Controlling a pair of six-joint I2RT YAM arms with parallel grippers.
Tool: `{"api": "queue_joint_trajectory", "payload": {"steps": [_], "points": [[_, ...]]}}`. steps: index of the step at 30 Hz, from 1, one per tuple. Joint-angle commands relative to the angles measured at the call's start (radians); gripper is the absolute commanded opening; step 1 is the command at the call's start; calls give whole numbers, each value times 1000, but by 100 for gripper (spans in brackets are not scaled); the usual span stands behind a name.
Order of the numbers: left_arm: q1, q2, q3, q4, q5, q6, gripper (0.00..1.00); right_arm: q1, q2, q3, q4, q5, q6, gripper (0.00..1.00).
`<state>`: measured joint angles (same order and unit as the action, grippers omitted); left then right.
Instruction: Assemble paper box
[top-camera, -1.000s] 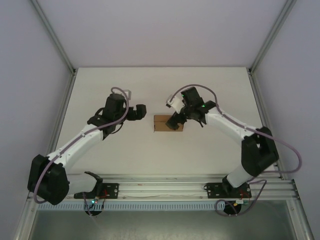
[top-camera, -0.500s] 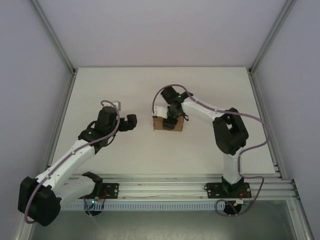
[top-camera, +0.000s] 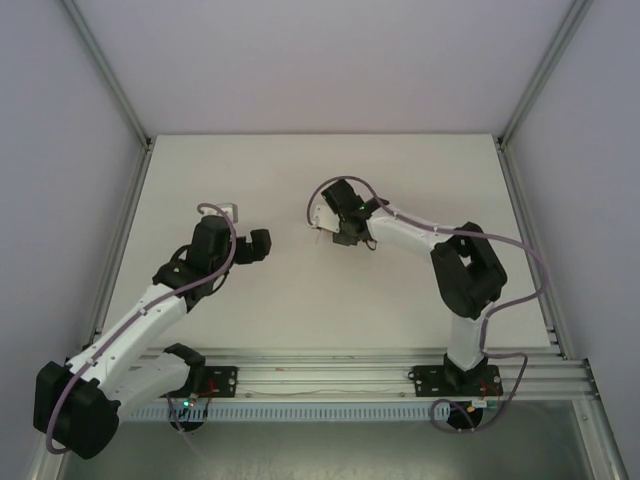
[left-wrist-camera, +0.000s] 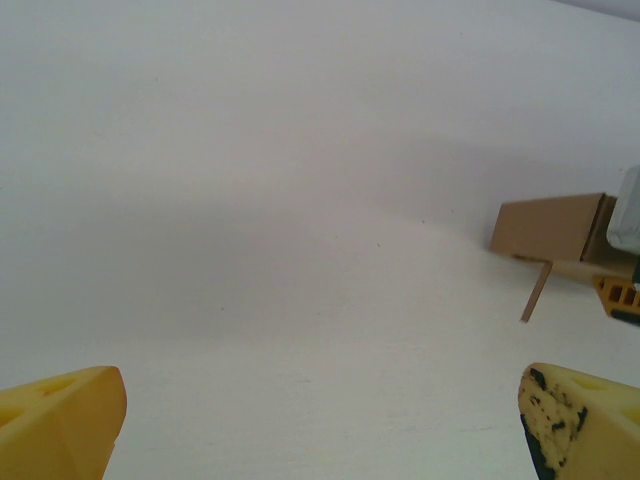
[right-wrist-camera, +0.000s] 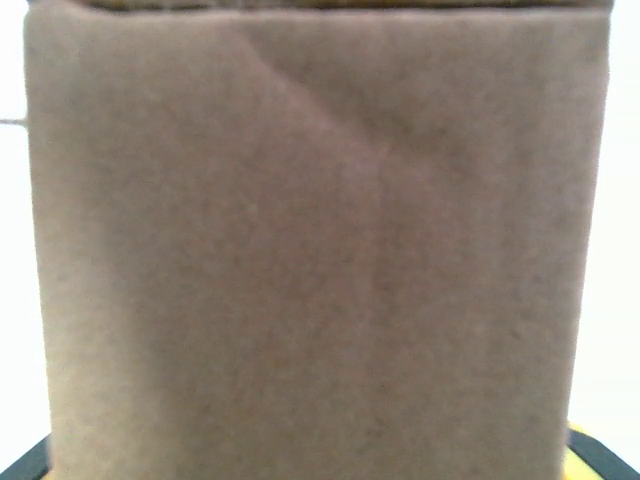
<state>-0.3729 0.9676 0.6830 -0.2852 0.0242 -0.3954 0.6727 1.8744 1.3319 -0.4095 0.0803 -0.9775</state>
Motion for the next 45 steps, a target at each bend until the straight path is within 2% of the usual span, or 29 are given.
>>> {"api": "queue_joint_trajectory", "payload": {"steps": [1,5,7,8,10,15,21,25,28,31,34,37,39,41,43,45], "points": [[4,-24,-13,-9,-20,-15,100,20,-17,-57,194,155,-9,38],[4,-35,-24,1,-5,-25,100,43,0,-121,260,161,-42,41],[4,-41,-31,7,-1,-31,100,59,-2,-171,285,148,-81,51],[4,-43,-35,10,4,-34,100,67,-4,-189,282,145,-92,62],[3,-48,-44,23,7,-40,100,88,-6,-193,222,148,-74,99],[4,-48,-59,37,15,-47,100,139,-71,-189,35,13,50,100],[3,-47,-50,39,24,-34,100,164,-218,-210,-134,-156,119,100],[4,-38,-37,46,-3,-29,100,161,-334,-263,-70,-103,191,100],[4,-27,-28,53,-68,-34,100,129,-427,-315,51,-14,324,100],[11,-11,-26,81,-192,-25,100,16,-515,-363,129,16,507,100],[41,16,-34,150,-311,37,100,-138,-606,-464,241,71,698,100],[92,45,-80,307,-420,149,100,-284,-696,-580,333,145,869,100],[124,74,-156,507,-524,248,100,-373,-757,-687,437,152,909,100],[171,106,-245,720,-507,337,100,-467,-800,-814,624,129,932,100],[219,134,-309,862,-447,342,100,-537,-789,-902,793,55,957,100],[263,170,-372,993,-362,346,100,-565,-732,-962,966,5,963,100]]}}
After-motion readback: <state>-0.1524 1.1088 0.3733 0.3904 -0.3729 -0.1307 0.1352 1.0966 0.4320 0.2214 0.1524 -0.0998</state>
